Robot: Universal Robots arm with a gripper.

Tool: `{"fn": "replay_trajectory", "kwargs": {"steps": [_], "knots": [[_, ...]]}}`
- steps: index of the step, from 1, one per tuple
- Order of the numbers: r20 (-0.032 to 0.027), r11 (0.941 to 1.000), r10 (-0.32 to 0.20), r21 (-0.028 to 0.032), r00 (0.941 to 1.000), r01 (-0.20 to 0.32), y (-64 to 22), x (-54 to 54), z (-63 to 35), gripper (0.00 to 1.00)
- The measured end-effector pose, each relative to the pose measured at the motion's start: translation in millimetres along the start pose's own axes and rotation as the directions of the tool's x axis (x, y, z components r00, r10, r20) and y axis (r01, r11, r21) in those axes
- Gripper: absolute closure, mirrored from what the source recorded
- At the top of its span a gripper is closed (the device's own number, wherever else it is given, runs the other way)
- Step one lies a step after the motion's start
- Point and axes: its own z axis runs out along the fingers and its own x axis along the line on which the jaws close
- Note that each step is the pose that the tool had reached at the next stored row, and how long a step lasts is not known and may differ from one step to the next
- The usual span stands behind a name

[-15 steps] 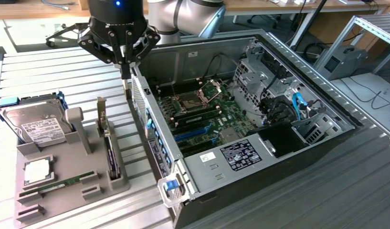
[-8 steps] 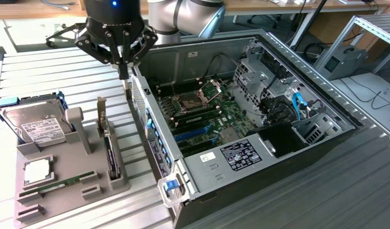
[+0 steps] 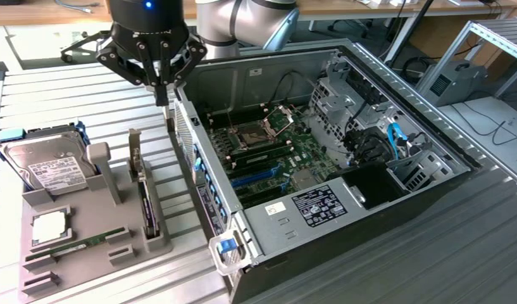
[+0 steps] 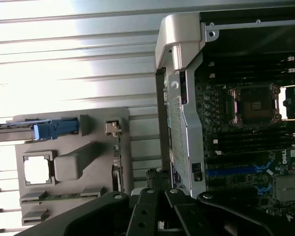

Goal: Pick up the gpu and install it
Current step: 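Reach for the gpu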

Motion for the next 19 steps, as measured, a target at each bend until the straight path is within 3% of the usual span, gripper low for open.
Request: {"fn": "replay_trajectory", "kwargs": {"steps": [19], "knots": [[0.0, 1.0, 0.0, 0.0, 1.0, 0.0, -0.5, 6.8, -0.2, 0.89]]}}
